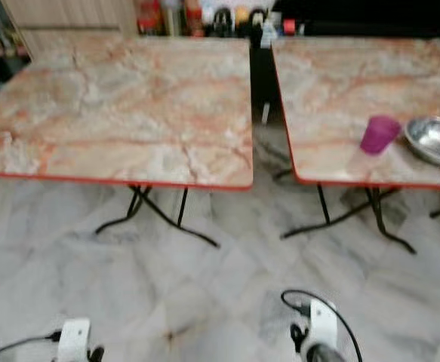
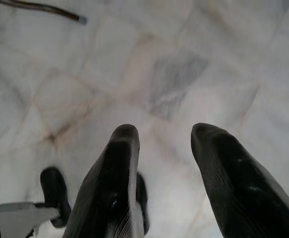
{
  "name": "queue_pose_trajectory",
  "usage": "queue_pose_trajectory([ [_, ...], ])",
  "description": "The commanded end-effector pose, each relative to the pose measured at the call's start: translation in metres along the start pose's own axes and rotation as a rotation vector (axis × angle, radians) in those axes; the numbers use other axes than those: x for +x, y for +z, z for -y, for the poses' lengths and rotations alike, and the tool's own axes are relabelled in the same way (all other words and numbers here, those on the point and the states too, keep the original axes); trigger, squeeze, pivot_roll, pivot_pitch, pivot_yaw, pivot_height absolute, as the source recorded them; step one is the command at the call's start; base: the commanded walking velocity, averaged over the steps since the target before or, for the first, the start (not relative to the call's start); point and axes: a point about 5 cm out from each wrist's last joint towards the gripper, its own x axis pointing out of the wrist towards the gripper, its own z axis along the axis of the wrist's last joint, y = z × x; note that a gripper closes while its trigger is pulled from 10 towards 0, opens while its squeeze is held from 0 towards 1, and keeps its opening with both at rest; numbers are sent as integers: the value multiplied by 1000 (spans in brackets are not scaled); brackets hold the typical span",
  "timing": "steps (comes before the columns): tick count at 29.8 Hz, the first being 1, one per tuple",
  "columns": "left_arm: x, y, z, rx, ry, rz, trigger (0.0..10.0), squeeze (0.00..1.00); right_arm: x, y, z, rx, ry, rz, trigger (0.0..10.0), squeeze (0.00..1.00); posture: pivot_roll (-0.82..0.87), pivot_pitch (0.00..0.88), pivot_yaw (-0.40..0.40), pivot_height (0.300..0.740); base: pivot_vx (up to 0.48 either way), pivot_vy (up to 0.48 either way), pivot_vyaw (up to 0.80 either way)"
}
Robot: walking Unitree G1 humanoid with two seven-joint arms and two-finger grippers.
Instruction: Setting the table
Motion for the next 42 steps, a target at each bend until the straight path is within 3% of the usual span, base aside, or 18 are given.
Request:
queue_pose_trajectory([
  [1, -2, -6, -4, 1, 13, -18, 10000, 0, 0, -3, -4, 6, 8, -8, 10000, 0, -1, 123, -36, 740, 289, 0, 0],
  [14, -2, -6, -4, 4, 11, -23, 10000, 0, 0, -2, -4, 3, 11, -10, 10000, 0, 1, 124, -39, 740, 281, 0, 0],
  [34, -2, -7, -2, 16, 7, -32, 10000, 0, 0, -2, -1, -5, 11, -10, 10000, 0, -8, 119, -46, 740, 0, 0, 0],
  [42, -2, -8, -2, 20, 4, -35, 10000, 0, 0, -3, -2, -5, 8, -12, 10000, 0, -9, 113, -42, 740, 0, -267, 0],
])
